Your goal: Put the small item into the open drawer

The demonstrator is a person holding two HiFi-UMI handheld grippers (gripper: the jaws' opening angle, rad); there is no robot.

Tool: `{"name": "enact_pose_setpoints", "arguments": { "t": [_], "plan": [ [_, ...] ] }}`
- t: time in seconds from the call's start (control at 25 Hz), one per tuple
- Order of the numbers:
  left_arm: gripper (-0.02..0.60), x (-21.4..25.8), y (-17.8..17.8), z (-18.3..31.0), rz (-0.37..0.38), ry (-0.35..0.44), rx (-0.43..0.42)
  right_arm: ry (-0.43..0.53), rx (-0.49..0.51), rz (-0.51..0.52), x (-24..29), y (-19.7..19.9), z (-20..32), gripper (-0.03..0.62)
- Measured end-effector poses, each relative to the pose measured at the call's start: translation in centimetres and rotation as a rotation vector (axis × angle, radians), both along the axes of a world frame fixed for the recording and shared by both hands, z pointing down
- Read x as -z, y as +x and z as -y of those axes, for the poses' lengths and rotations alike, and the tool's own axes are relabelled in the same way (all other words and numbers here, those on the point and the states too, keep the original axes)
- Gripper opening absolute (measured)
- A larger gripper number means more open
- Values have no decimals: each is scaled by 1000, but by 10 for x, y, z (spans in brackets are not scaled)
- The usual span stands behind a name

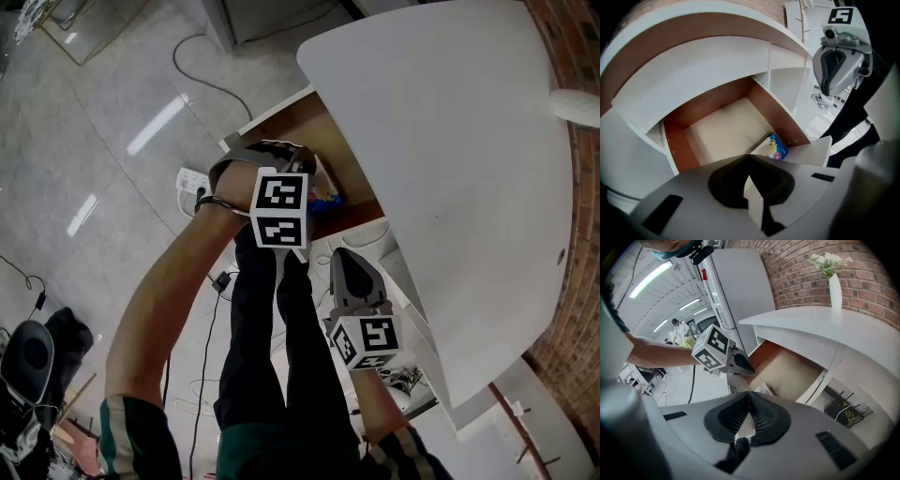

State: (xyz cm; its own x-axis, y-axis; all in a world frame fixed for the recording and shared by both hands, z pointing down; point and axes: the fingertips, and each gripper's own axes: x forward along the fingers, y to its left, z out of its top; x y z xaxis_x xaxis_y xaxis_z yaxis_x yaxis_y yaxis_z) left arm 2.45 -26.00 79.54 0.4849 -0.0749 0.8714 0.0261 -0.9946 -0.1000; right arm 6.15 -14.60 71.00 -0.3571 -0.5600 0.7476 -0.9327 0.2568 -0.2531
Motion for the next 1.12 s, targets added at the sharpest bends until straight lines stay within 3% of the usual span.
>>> {"name": "enact_pose_setpoints", "arguments": {
  "t": [0.16,0.24,0.36,0.68,1.12],
  "plan": [
    [14,21,-6,-1,-41,52,67,8,9,-10,6,-6,4,25],
    [14,30,-8,-5,-69,29,129,9,14,-12,10,-7,6,25],
    [15,41,-13,-13,-137,-37,284,11,26,-16,17,-9,9,25],
    [14,84,-49,-23,-275,-104,645,56,89,7,55,-29,21,25],
    [14,221,-58,-50,-428,-33,799,202,153,31,159,-32,35,25]
  ]
}}
